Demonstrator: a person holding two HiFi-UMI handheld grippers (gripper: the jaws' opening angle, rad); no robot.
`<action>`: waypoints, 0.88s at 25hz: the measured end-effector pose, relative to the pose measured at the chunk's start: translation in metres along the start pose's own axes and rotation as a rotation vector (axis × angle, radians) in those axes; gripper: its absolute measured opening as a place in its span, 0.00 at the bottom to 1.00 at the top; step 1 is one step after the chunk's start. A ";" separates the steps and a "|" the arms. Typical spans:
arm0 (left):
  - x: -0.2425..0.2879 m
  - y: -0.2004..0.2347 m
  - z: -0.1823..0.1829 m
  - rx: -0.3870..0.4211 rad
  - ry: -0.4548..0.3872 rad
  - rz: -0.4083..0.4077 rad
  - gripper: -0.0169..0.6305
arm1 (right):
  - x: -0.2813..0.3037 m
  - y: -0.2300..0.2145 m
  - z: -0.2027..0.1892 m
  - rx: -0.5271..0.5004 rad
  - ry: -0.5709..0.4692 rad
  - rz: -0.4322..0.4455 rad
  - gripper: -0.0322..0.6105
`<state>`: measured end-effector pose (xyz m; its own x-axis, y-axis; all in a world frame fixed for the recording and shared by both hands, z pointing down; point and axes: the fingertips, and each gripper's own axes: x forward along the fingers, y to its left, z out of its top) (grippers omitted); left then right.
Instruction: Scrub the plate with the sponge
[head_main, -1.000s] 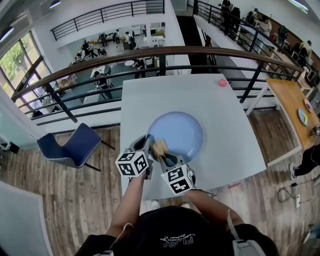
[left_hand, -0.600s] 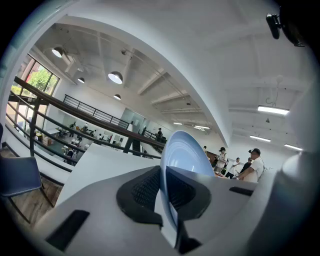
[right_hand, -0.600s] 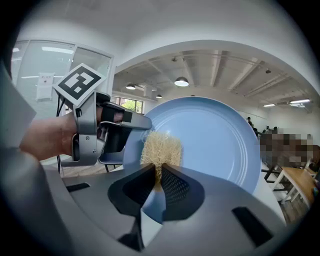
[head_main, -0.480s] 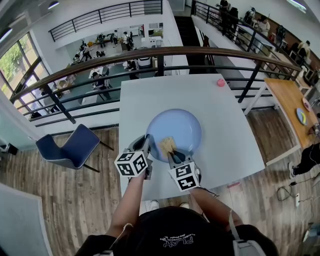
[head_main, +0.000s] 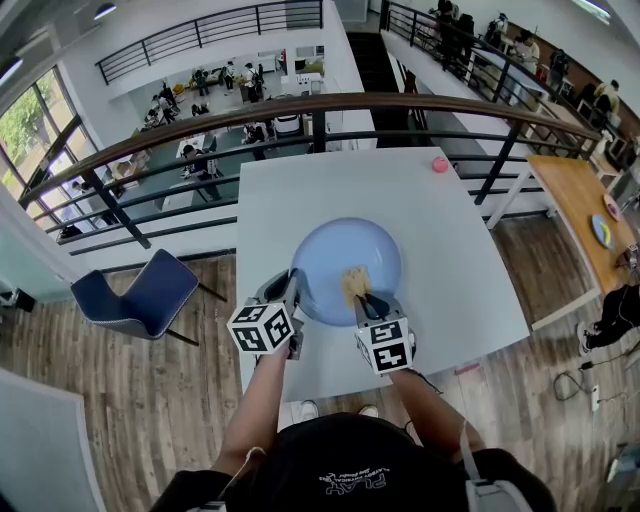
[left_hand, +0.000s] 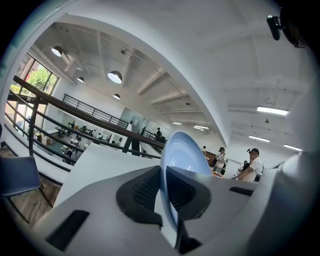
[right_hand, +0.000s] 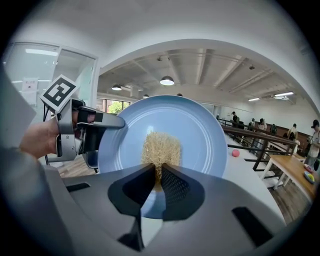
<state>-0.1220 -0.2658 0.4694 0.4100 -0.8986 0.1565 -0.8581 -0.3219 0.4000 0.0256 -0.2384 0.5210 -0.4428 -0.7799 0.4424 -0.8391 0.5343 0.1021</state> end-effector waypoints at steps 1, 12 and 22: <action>0.000 0.000 -0.001 0.000 0.000 0.000 0.07 | 0.000 -0.004 -0.001 0.005 0.000 -0.007 0.12; 0.003 -0.003 -0.005 0.004 0.014 0.004 0.07 | -0.003 -0.038 -0.008 0.047 0.010 -0.070 0.12; 0.009 0.005 -0.021 -0.017 0.059 0.040 0.07 | -0.003 -0.032 -0.006 0.035 -0.008 -0.051 0.12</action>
<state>-0.1165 -0.2692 0.4914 0.3932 -0.8913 0.2258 -0.8691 -0.2801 0.4076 0.0559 -0.2513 0.5214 -0.4019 -0.8084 0.4300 -0.8711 0.4824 0.0926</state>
